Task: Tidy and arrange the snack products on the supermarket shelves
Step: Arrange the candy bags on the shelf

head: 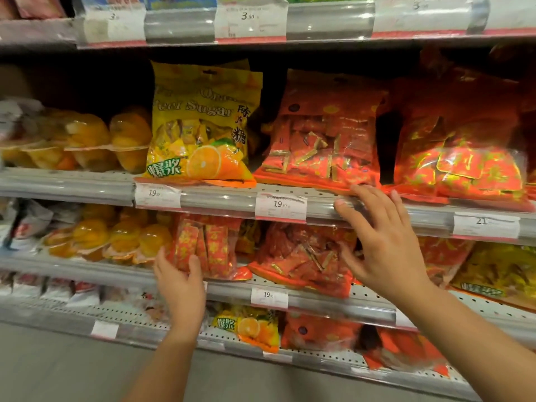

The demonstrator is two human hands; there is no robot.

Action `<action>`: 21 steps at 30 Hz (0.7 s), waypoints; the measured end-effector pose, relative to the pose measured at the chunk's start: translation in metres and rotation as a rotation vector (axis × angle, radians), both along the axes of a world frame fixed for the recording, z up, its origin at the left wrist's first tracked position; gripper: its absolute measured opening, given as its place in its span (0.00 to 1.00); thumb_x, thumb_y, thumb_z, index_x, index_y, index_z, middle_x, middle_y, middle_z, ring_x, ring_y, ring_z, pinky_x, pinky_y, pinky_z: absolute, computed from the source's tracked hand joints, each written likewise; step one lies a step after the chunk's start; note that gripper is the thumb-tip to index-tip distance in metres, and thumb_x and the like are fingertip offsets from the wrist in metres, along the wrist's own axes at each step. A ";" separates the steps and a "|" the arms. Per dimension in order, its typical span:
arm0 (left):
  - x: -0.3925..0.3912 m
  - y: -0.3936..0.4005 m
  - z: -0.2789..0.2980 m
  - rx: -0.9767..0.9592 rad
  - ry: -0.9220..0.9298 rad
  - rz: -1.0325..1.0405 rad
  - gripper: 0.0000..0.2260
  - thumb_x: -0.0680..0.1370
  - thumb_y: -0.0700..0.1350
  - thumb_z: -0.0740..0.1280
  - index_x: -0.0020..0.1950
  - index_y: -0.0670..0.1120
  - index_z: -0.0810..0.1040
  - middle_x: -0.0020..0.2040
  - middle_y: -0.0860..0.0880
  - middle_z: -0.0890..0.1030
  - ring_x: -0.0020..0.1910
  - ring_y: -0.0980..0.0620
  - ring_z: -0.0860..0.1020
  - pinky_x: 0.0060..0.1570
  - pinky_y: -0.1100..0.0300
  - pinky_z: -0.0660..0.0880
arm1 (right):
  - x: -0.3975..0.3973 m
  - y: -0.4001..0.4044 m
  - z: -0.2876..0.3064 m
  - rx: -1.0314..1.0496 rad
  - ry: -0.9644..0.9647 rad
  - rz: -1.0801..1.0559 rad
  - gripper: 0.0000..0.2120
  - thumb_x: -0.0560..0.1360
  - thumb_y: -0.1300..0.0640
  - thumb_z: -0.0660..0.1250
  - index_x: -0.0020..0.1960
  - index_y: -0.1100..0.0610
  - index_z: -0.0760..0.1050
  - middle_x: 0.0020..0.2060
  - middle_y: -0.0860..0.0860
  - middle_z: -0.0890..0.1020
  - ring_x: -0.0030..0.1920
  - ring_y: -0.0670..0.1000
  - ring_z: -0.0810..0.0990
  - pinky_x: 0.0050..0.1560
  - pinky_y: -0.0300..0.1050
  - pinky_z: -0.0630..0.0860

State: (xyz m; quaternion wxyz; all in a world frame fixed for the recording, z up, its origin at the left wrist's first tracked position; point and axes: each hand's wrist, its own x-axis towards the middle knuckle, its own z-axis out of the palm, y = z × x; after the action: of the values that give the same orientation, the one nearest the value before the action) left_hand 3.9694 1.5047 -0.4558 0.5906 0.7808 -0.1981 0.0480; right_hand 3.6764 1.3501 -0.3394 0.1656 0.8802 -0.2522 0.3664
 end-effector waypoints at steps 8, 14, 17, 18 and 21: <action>0.043 -0.004 -0.001 0.281 -0.053 -0.064 0.38 0.74 0.70 0.65 0.75 0.46 0.66 0.67 0.44 0.76 0.66 0.41 0.74 0.63 0.40 0.75 | 0.004 0.008 0.002 0.035 -0.006 -0.031 0.32 0.67 0.55 0.76 0.70 0.57 0.74 0.74 0.62 0.67 0.76 0.65 0.64 0.78 0.66 0.54; 0.043 -0.001 0.013 0.474 -0.123 -0.060 0.40 0.73 0.65 0.71 0.77 0.44 0.67 0.68 0.38 0.72 0.69 0.37 0.66 0.65 0.40 0.68 | 0.003 0.007 0.002 0.045 0.016 -0.046 0.32 0.67 0.54 0.74 0.71 0.56 0.73 0.74 0.61 0.67 0.76 0.64 0.63 0.78 0.65 0.54; 0.047 0.002 0.013 0.500 -0.177 -0.049 0.32 0.70 0.65 0.74 0.68 0.48 0.77 0.65 0.39 0.72 0.68 0.36 0.66 0.65 0.38 0.69 | 0.002 0.007 0.003 0.059 0.051 -0.059 0.34 0.67 0.50 0.73 0.71 0.56 0.72 0.75 0.61 0.66 0.77 0.64 0.61 0.78 0.65 0.53; 0.050 0.003 0.012 0.494 -0.182 -0.036 0.29 0.70 0.63 0.75 0.64 0.48 0.79 0.65 0.39 0.72 0.69 0.35 0.65 0.65 0.36 0.69 | 0.002 0.008 0.003 0.062 0.067 -0.067 0.35 0.67 0.48 0.73 0.72 0.55 0.72 0.76 0.61 0.65 0.78 0.64 0.61 0.78 0.65 0.52; 0.044 0.003 0.015 0.456 -0.135 -0.084 0.27 0.69 0.63 0.75 0.61 0.48 0.78 0.62 0.40 0.76 0.64 0.37 0.72 0.59 0.36 0.75 | 0.001 0.010 0.003 0.072 0.107 -0.094 0.35 0.68 0.46 0.71 0.73 0.54 0.70 0.77 0.60 0.63 0.79 0.63 0.58 0.78 0.65 0.53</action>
State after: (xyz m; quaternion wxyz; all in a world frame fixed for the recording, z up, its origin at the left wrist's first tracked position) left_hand 4.0138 1.5081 -0.4404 0.3859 0.8800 -0.2753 0.0295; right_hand 3.6772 1.3604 -0.3360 0.1644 0.8911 -0.2970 0.3013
